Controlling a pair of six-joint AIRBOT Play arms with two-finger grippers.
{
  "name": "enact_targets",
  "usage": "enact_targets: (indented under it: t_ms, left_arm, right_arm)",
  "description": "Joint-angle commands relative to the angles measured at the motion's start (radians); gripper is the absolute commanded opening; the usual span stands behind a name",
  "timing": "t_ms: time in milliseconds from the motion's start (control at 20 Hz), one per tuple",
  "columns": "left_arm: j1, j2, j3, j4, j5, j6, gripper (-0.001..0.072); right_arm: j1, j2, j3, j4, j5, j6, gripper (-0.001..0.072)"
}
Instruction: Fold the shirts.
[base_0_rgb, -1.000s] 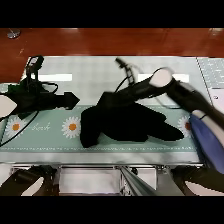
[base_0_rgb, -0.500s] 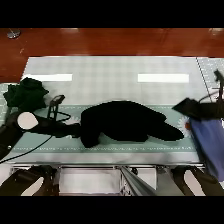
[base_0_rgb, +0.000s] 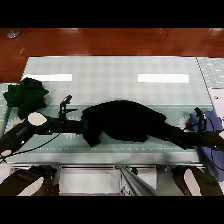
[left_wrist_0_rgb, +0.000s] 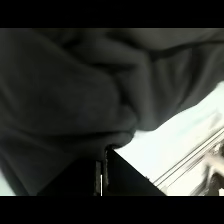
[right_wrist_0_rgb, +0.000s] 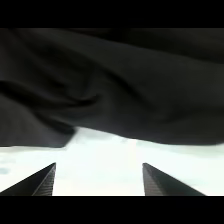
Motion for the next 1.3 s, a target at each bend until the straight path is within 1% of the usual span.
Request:
enact_targets:
  t_ms: [0,100,250,500,600,700,750,800,850,900,1050,1250]
  left_arm:
    - [0.001,-0.017,0.068,-0.037,-0.004,0.048,0.0021]
    - [0.001,-0.017,0.08,-0.037,-0.003,0.048,0.0021]
    - [0.0,-0.017,0.079,-0.037,-0.003,0.051,0.0021]
    - [0.0,-0.017,0.079,-0.037,-0.003,0.051,0.0021]
    - [0.0,-0.017,0.079,-0.037,-0.003,0.051,0.0021]
    - [0.0,-0.017,0.079,-0.037,-0.002,0.051,0.0021]
    - [0.0,-0.017,0.079,-0.037,0.0,0.051,0.0021]
    - [0.0,-0.017,0.08,-0.037,0.004,0.051,0.0021]
    - [0.0,-0.017,0.08,-0.037,0.009,0.051,0.0021]
    - [0.003,-0.017,0.086,-0.037,0.012,0.054,0.0021]
    - [0.058,0.007,0.186,-0.038,-0.008,0.073,0.0021]
    - [0.198,0.062,0.51,-0.038,-0.03,0.073,0.0021]
  right_arm:
    - [0.001,-0.006,0.013,-0.151,0.018,0.082,0.0615]
    - [0.001,-0.019,0.022,-0.191,0.034,0.109,0.0615]
    - [0.001,-0.108,0.023,-0.19,0.006,0.112,0.0615]
    - [0.002,-0.257,0.037,-0.092,-0.172,0.103,0.0615]
    - [0.004,-0.317,0.065,-0.04,-0.222,0.077,0.0614]
    - [0.004,-0.382,0.098,-0.01,-0.236,0.068,0.0611]
    - [0.008,-0.414,0.116,0.012,-0.232,0.048,0.0558]
    - [0.021,-0.439,0.137,0.039,-0.222,0.014,0.0377]
    - [0.039,-0.457,0.159,0.072,-0.212,-0.027,0.0168]
    - [0.06,-0.465,0.187,0.099,-0.2,-0.077,0.0021]
    - [0.105,-0.461,0.38,0.105,-0.137,-0.091,0.0022]
    - [0.115,-0.46,0.886,0.116,-0.054,-0.058,0.0021]
